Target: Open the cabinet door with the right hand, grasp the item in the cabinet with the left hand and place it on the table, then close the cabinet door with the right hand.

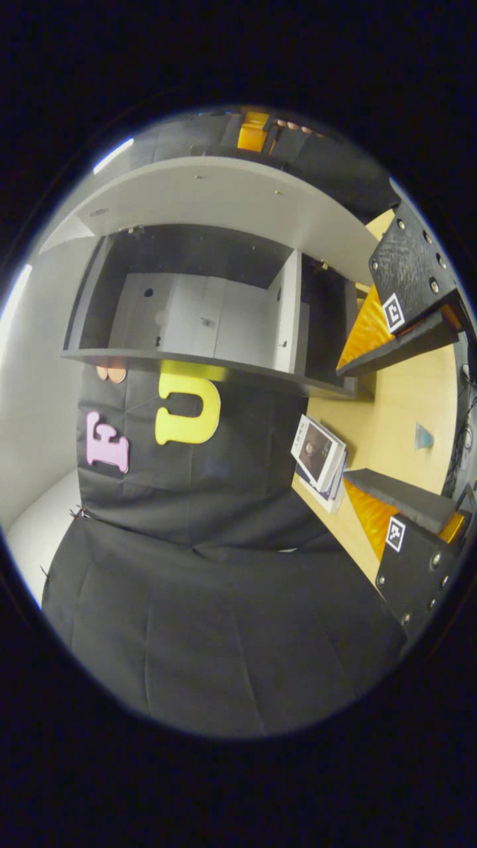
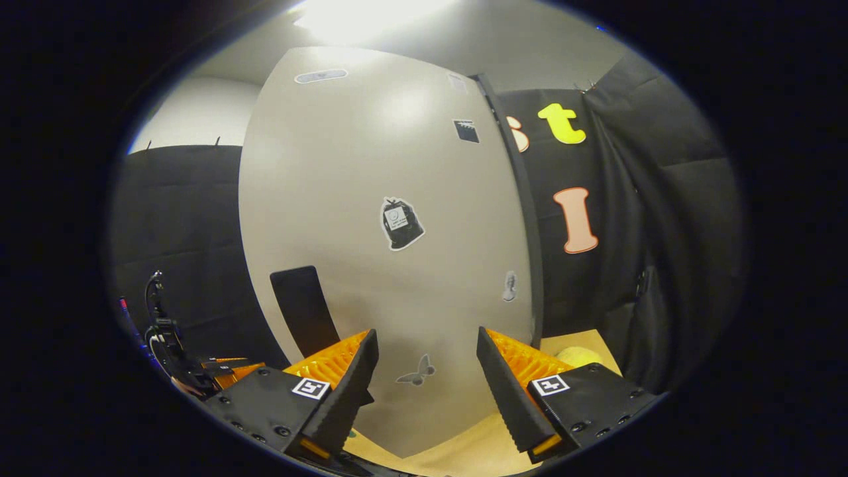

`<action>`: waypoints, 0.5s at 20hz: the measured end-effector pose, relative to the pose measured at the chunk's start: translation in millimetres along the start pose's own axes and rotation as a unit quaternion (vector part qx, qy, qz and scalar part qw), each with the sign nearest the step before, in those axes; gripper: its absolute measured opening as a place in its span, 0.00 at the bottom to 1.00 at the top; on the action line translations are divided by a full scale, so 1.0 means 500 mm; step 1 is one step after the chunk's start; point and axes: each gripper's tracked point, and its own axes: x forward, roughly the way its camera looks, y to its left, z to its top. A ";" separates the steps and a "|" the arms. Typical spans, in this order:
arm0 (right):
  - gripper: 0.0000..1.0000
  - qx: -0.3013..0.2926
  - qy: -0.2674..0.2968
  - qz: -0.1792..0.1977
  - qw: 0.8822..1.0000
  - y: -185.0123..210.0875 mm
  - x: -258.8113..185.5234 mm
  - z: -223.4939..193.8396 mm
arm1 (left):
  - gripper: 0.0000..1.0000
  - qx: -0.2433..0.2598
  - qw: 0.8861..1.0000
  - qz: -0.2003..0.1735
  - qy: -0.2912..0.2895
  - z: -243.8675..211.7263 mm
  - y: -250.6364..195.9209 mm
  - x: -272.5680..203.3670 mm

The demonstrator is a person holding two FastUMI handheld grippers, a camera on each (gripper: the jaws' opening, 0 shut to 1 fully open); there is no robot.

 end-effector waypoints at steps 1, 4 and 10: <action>0.95 0.000 0.004 0.013 1.000 0.016 0.025 -0.001 | 0.84 -0.005 1.000 0.009 0.003 0.002 0.013 -0.004; 0.95 -0.026 0.007 0.048 0.998 0.068 0.081 -0.016 | 0.85 -0.013 0.999 0.037 -0.005 0.020 0.062 -0.017; 0.97 -0.023 0.008 0.048 0.999 0.068 0.121 -0.037 | 0.84 -0.004 0.997 0.070 -0.037 0.079 0.128 -0.030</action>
